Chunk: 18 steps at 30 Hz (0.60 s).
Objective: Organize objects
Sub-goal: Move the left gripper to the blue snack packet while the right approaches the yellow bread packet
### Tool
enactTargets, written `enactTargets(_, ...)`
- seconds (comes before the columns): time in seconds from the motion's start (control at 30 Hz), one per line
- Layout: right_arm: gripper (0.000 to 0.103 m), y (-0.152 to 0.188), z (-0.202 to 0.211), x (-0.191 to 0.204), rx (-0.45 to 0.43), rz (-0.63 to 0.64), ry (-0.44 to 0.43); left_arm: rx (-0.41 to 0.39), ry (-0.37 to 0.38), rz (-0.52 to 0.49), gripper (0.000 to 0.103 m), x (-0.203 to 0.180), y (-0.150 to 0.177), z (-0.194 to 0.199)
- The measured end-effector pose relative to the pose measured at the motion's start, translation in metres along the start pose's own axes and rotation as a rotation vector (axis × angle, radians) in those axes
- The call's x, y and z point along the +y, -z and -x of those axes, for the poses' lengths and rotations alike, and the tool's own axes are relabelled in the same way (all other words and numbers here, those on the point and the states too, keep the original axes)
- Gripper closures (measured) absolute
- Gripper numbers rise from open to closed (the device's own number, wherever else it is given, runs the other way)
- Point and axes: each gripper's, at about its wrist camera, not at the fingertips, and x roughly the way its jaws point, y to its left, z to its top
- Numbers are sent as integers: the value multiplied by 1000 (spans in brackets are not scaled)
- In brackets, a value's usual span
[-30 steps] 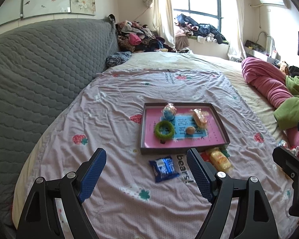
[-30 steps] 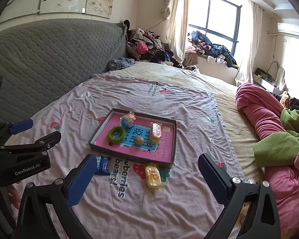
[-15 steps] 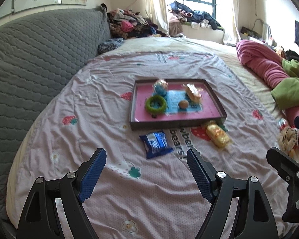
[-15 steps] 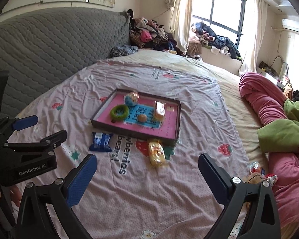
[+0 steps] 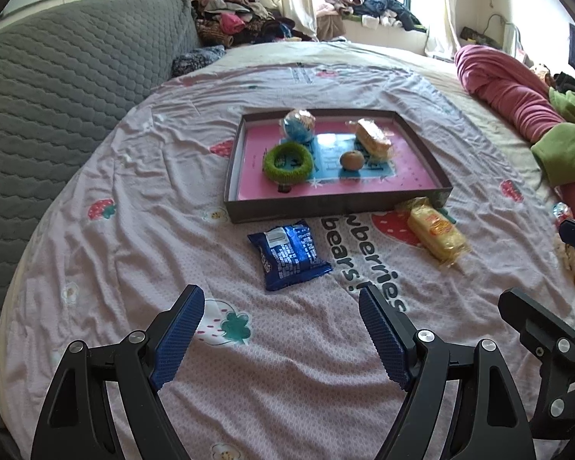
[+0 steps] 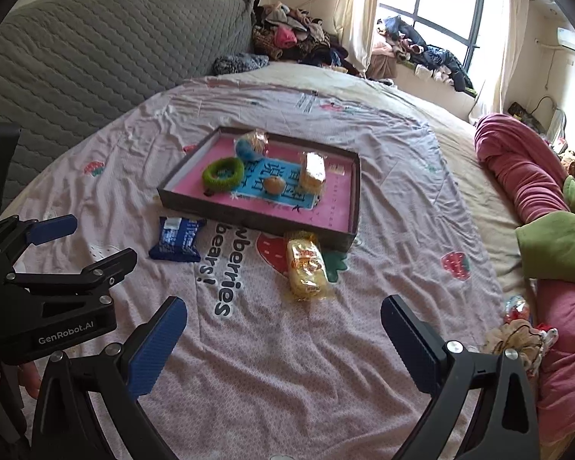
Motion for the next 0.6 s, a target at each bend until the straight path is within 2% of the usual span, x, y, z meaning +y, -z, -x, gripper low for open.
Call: enactTargets(0.6,1,-3,-75,-6,78,-12,-11,67,2,14,19,2,-10,-72)
